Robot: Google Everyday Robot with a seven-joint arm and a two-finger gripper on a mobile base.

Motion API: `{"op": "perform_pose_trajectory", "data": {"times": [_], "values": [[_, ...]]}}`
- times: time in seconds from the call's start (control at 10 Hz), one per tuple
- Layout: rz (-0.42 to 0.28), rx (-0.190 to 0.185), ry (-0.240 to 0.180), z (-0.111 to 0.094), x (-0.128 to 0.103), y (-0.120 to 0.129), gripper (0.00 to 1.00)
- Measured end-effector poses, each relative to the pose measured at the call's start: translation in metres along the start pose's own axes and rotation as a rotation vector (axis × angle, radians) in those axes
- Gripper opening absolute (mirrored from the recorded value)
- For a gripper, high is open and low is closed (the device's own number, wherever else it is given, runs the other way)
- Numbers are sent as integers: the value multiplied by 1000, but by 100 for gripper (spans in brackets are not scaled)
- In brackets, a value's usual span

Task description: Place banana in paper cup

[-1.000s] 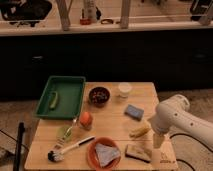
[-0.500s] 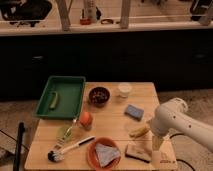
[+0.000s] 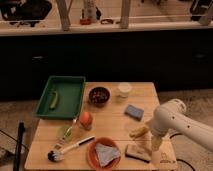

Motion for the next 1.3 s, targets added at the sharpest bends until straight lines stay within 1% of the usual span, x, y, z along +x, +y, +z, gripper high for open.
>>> {"op": "perform_pose_trajectory", "data": {"times": [0.1,0.2,0.4,0.6,0.8,1.0,1.1,1.2,1.3], "values": [[-4,-2,-1,1,-1,0,80],[-23,2,-5,2,-4,-1,80],[-95,16,-14,-5,-8,-7,80],[-143,20,-26,-4,-11,-13,80],[-195,17,-36,2,-14,-19,80],[-216,16,-35,11,-10,-22,78],[-228,15,-38,19,-9,-26,70],[-244,11,-38,27,-8,-30,58],[-252,8,-41,31,-7,-33,49]]}}
